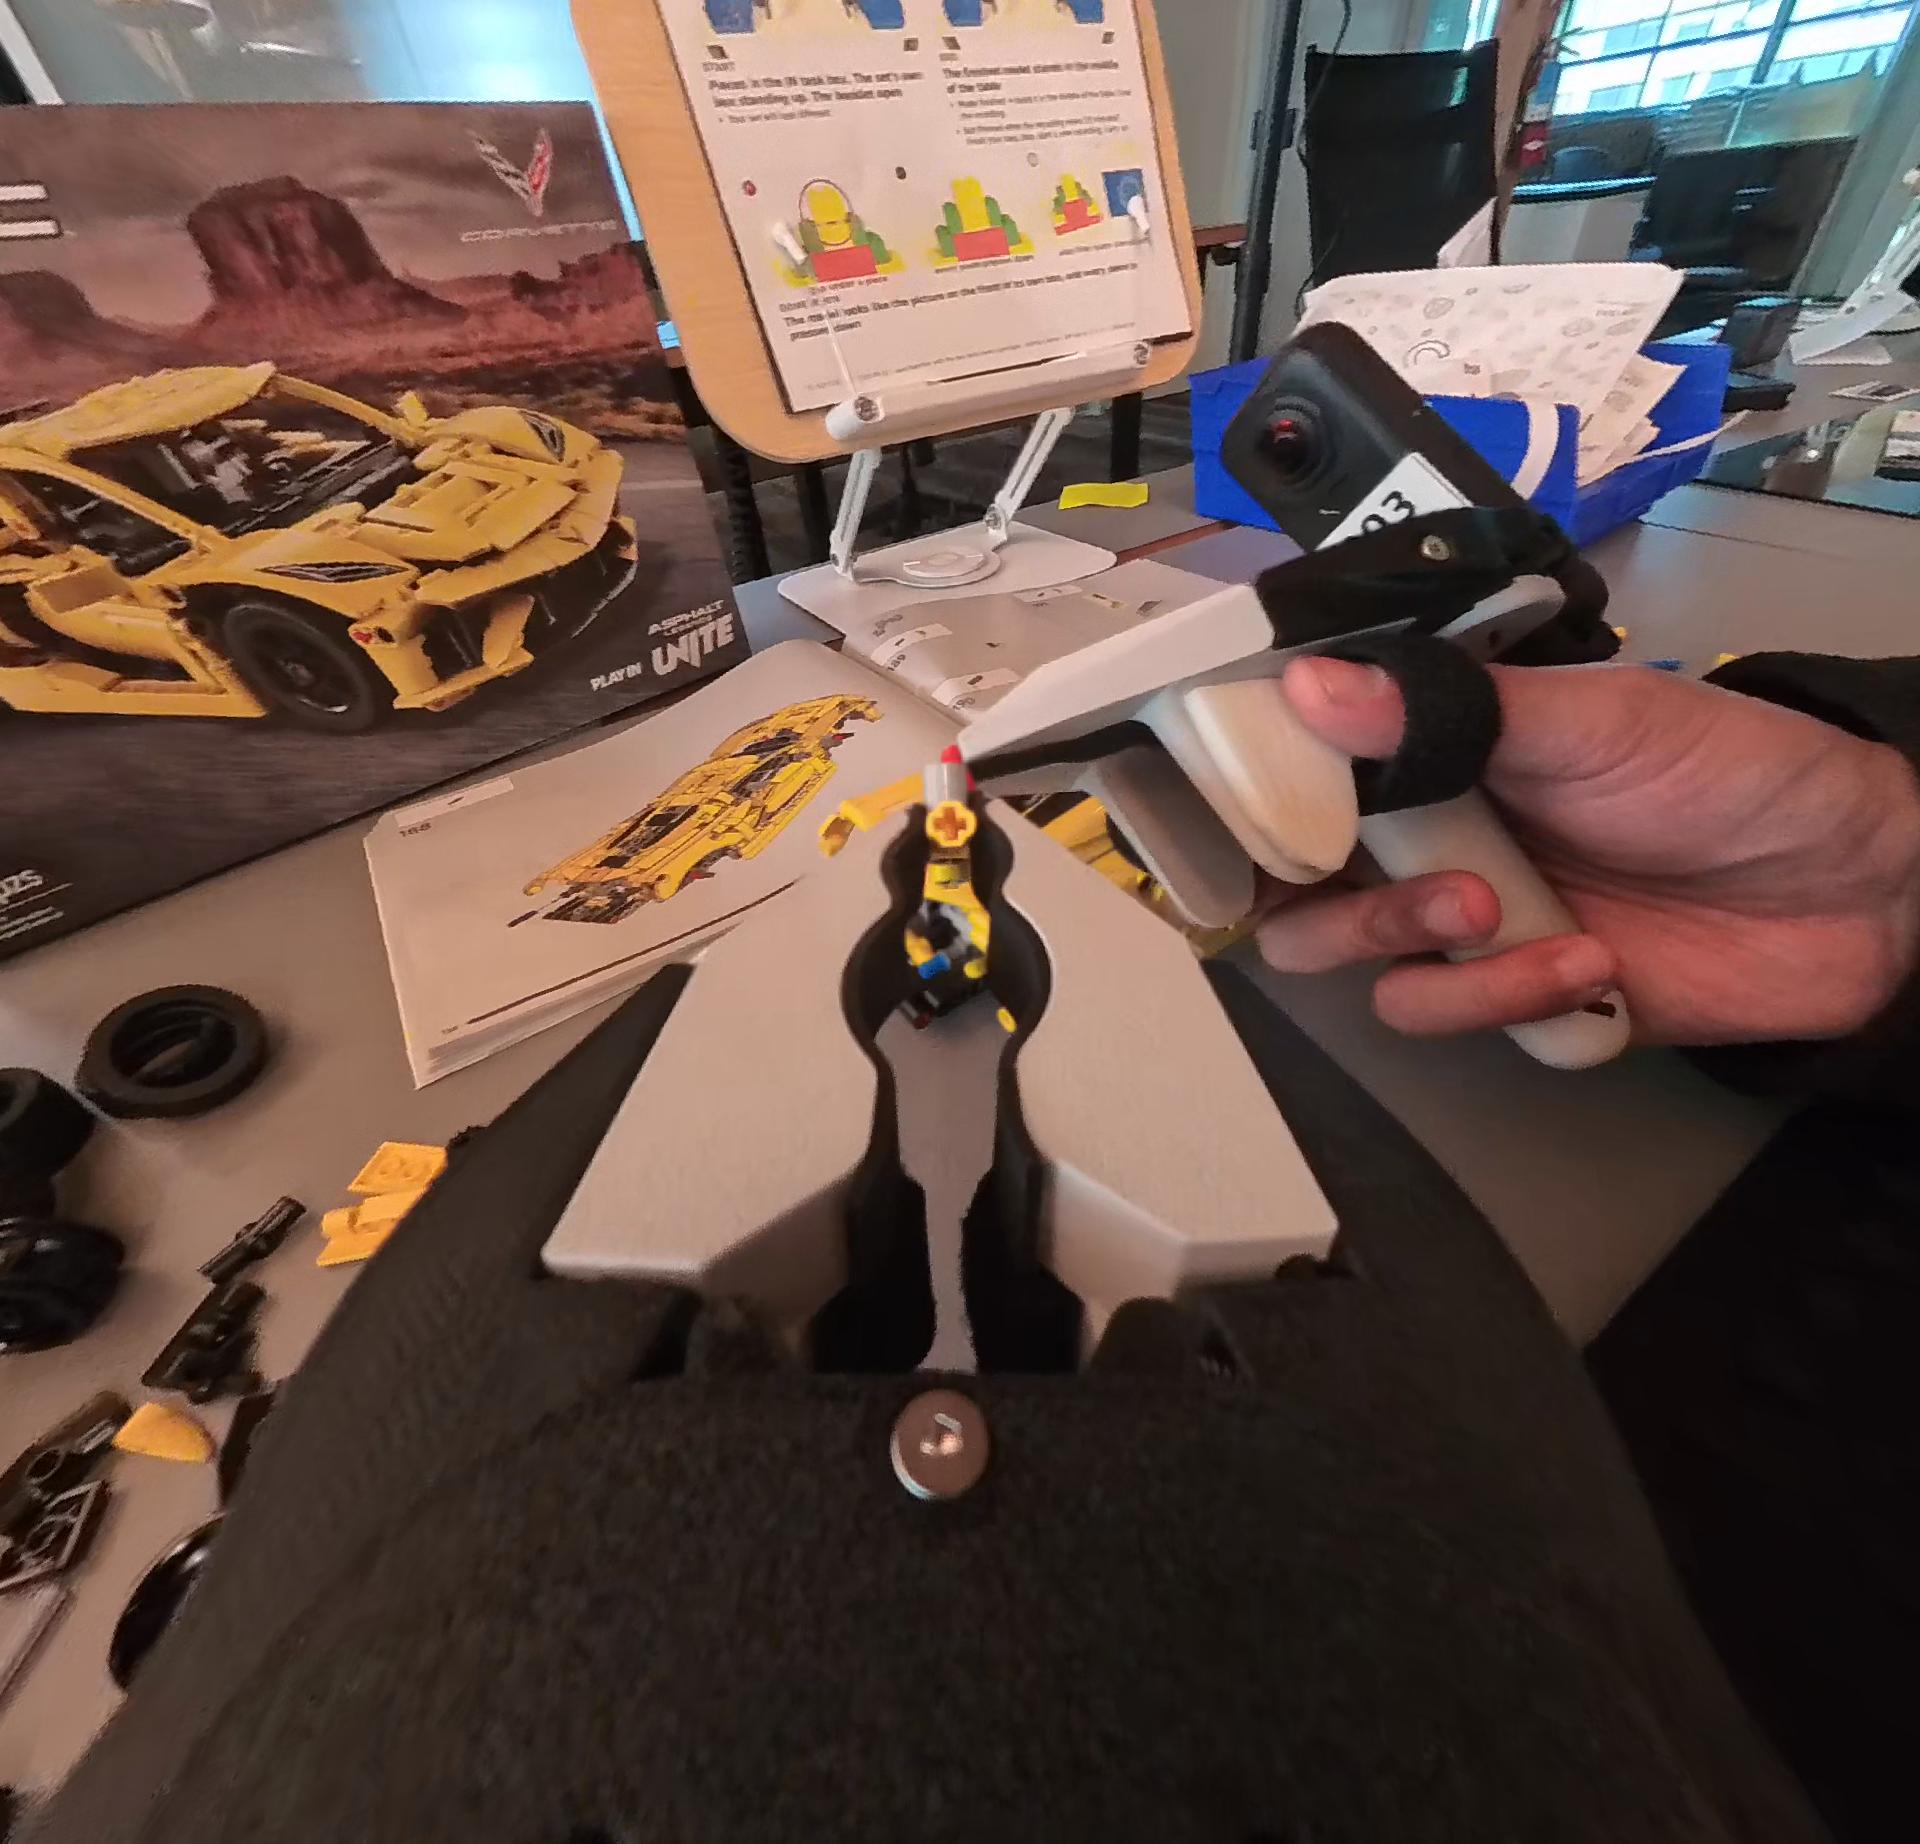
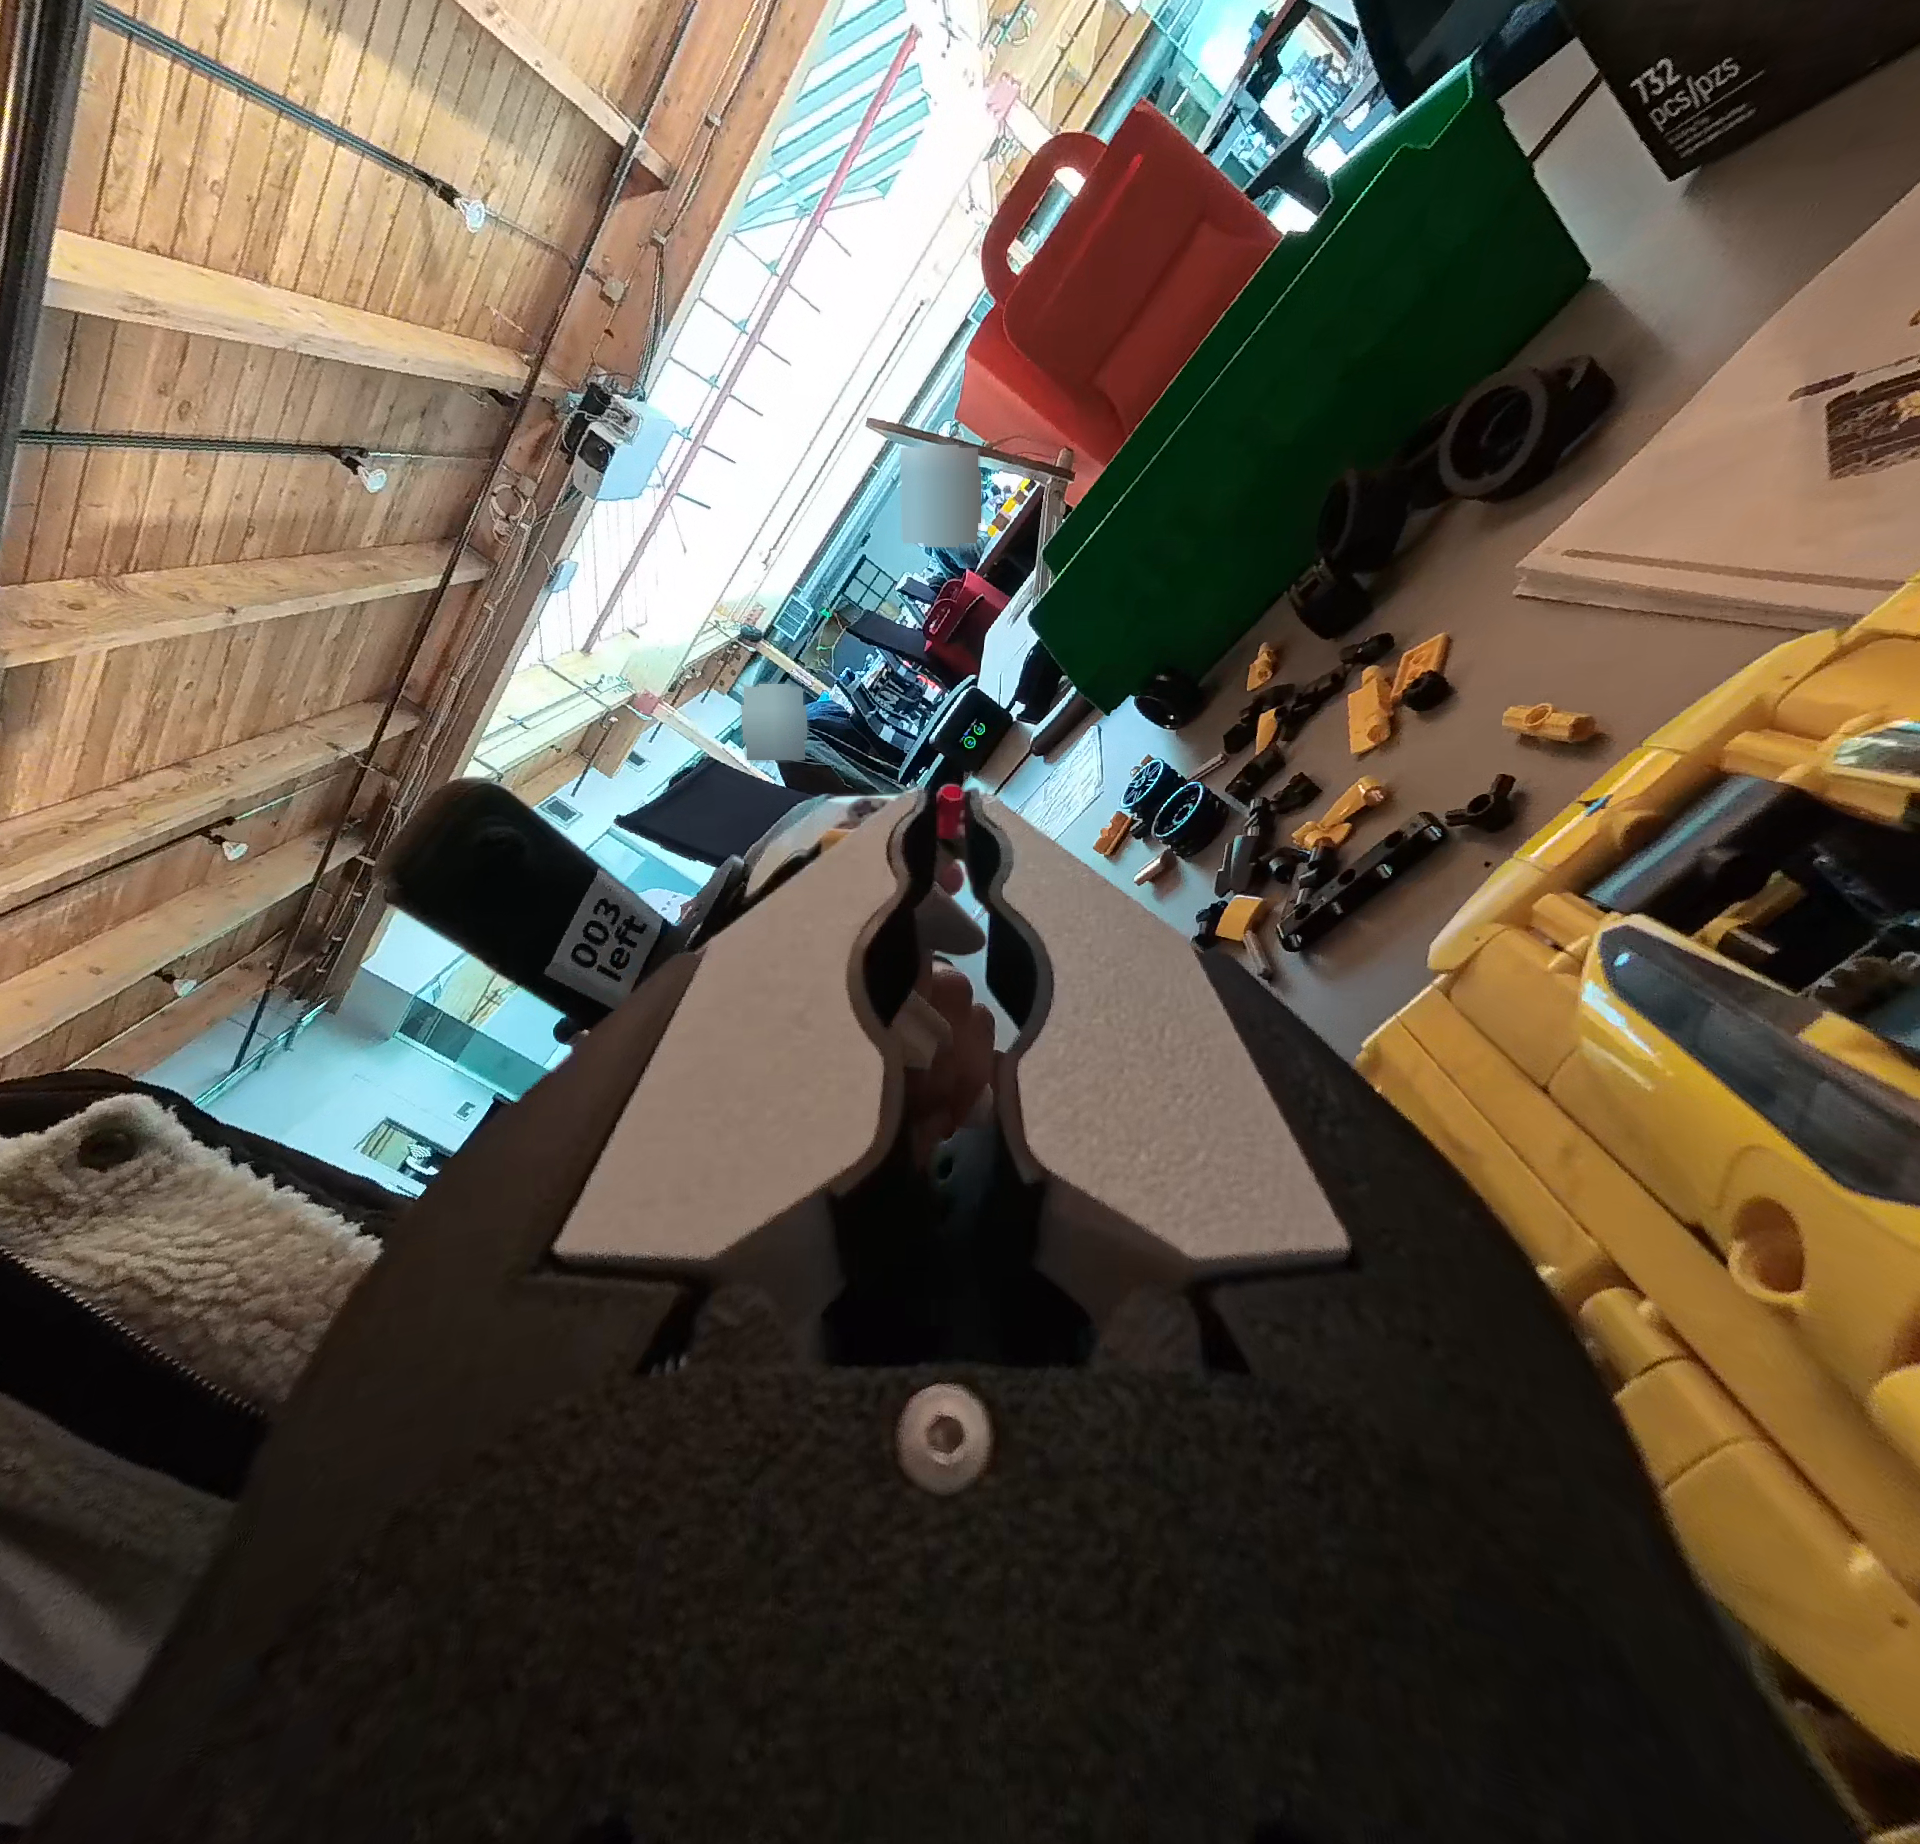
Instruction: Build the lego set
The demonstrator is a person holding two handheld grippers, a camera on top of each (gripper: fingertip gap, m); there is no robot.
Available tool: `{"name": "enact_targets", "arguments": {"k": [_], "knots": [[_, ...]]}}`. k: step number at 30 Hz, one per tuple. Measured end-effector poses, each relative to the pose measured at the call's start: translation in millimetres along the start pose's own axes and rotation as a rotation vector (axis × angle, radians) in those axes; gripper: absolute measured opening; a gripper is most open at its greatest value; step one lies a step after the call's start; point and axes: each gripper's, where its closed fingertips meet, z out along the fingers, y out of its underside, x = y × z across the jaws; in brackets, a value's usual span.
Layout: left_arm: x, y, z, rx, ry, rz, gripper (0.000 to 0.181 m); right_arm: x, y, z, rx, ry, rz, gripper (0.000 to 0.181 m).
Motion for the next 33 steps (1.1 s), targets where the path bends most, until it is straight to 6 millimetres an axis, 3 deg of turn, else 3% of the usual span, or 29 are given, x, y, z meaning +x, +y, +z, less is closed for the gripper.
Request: {"name": "enact_targets", "arguments": {"k": [7,13,20,27,30,33], "knots": [[-4,2,0,-0.007,-0.013,-0.014,0.007,-3,0,-2,-0.017,0.0,-0.057,0.004],[-11,3,-1,-0.006,-0.032,-0.034,0.007,-4,20,5,-0.129,0.009,-0.106,0.004],[-8,-1,-2,0.017,-0.021,-0.014,0.007,-12,25,5,-0.134,-0.091,0.035,0.004],[-6,-1,-2,0.02,0.002,-0.025,0.007,-13,25,4,-0.141,-0.127,0.11,0.004],[-9,0,-2,0.012,-0.016,-0.026,0.007,-12,24,5,-0.143,-0.103,0.06,0.004],[-9,4,-2,-0.008,-0.007,-0.031,0.007,-14,6,0,-0.054,-0.082,-0.034,0.003]]}}
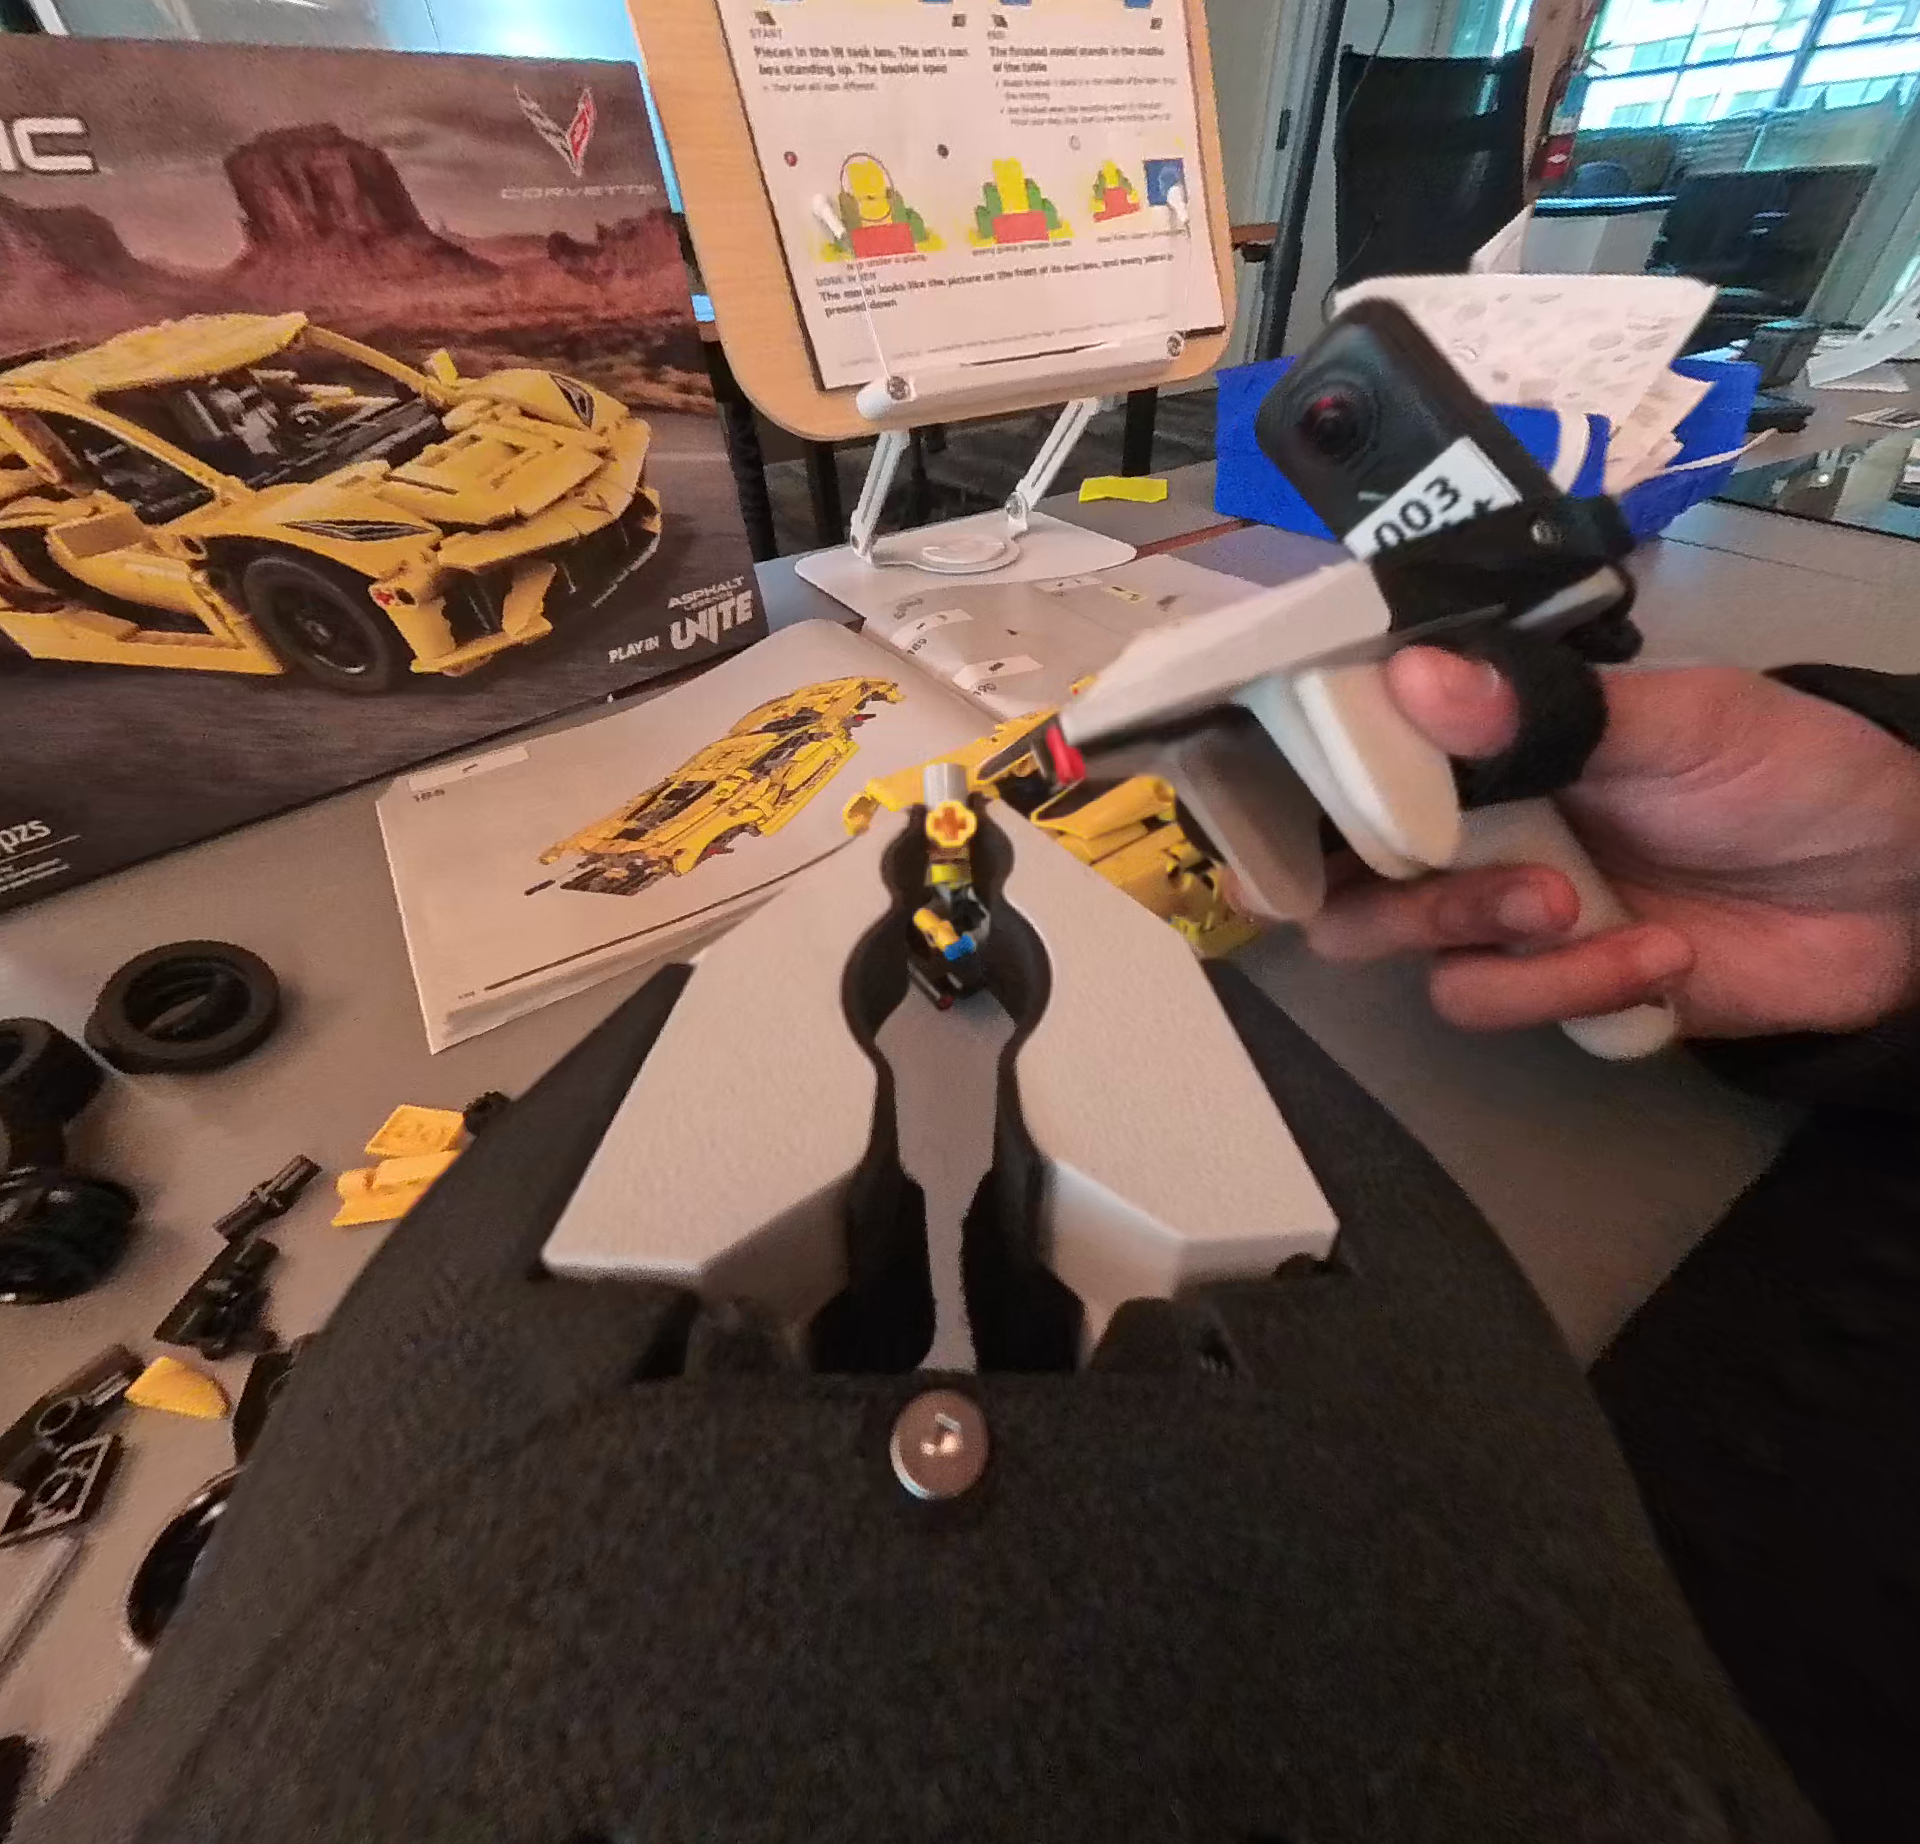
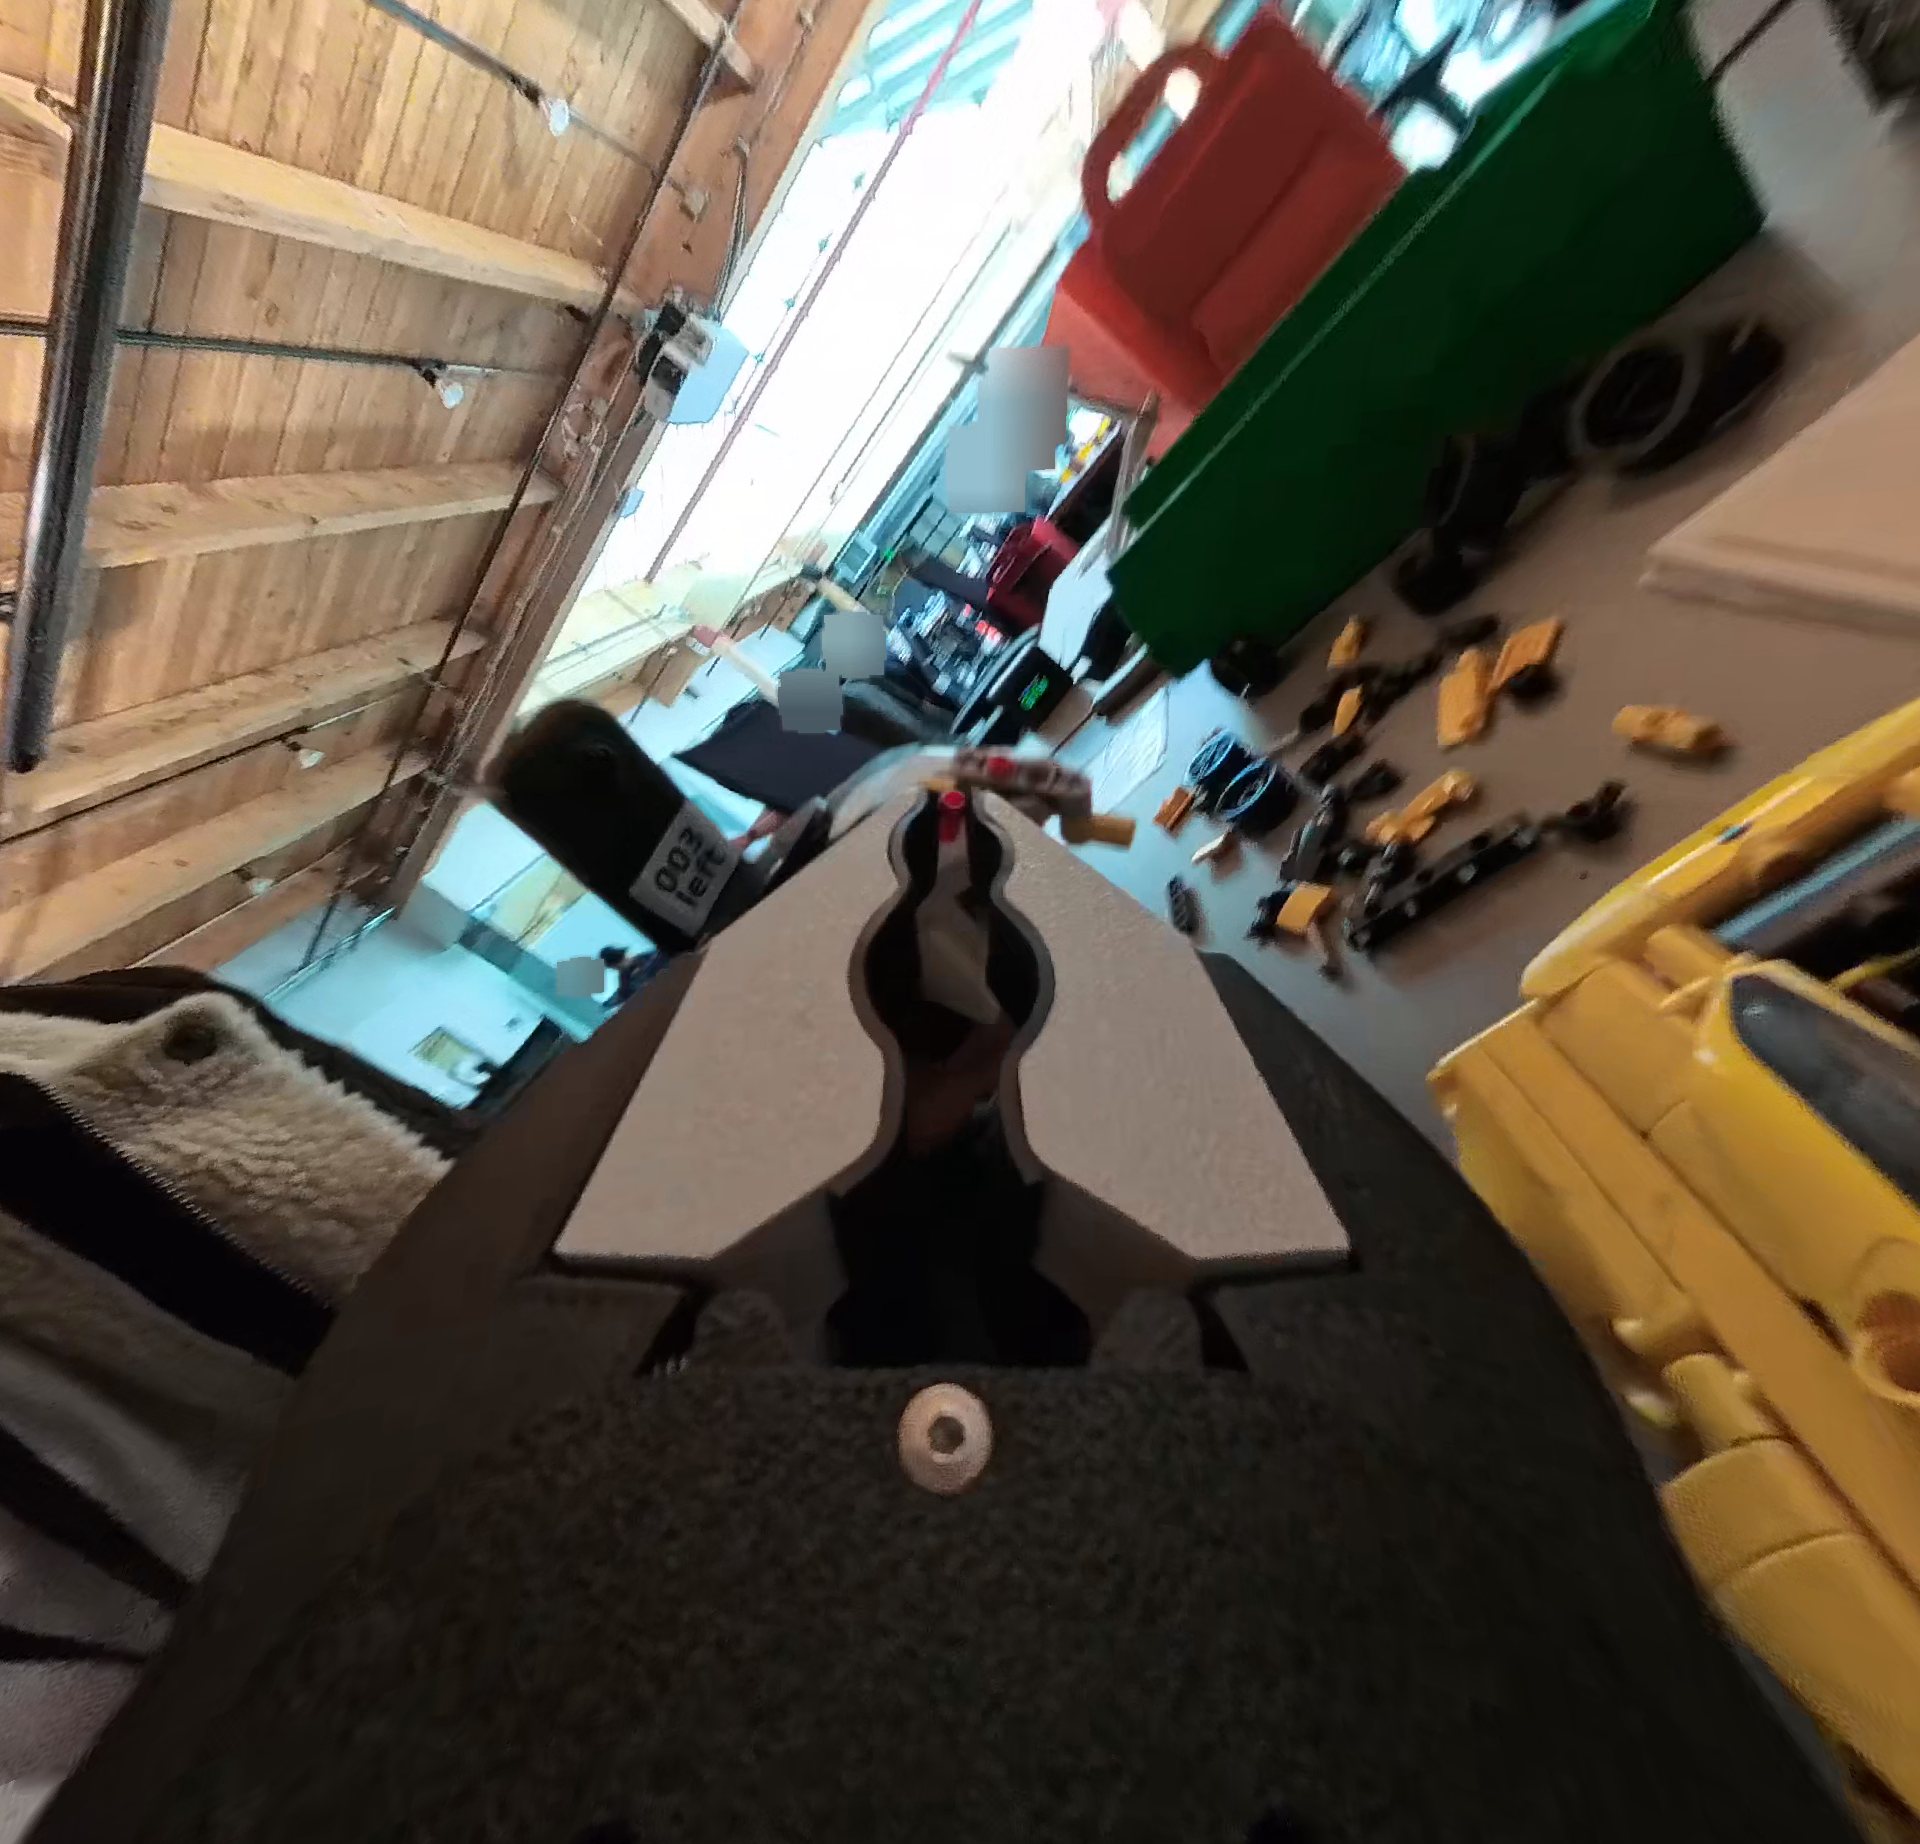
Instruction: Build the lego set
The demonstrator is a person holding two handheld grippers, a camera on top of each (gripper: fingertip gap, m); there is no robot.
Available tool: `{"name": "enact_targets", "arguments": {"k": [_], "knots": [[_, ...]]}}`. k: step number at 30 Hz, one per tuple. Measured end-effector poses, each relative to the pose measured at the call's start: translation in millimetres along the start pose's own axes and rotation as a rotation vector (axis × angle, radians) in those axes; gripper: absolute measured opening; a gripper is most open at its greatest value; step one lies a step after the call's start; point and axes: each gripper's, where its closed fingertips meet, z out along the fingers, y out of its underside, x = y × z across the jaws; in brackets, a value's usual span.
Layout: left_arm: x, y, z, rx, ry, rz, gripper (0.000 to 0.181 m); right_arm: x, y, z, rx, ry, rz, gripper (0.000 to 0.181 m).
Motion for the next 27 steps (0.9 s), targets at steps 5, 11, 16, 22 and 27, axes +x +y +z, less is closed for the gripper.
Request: {"name": "enact_targets", "arguments": {"k": [5,11,16,22,27], "knots": [[13,-2,3,-0.001,0.024,0.074,0.007,6,-15,-7,0.089,0.073,-0.088,0.004],[5,-4,0,0.013,0.001,0.018,0.007,4,-1,5,0.05,0.083,-0.111,0.004],[2,-4,-1,0.016,-0.001,-0.011,0.007,4,-1,6,0.064,0.081,-0.102,0.004],[4,-9,-3,0.056,0.03,-0.028,0.007,-1,-9,2,0.072,0.108,-0.205,0.004],[24,-21,-7,0.129,0.103,0.091,0.007,-11,-5,-7,-0.114,0.126,-0.459,0.003]]}}
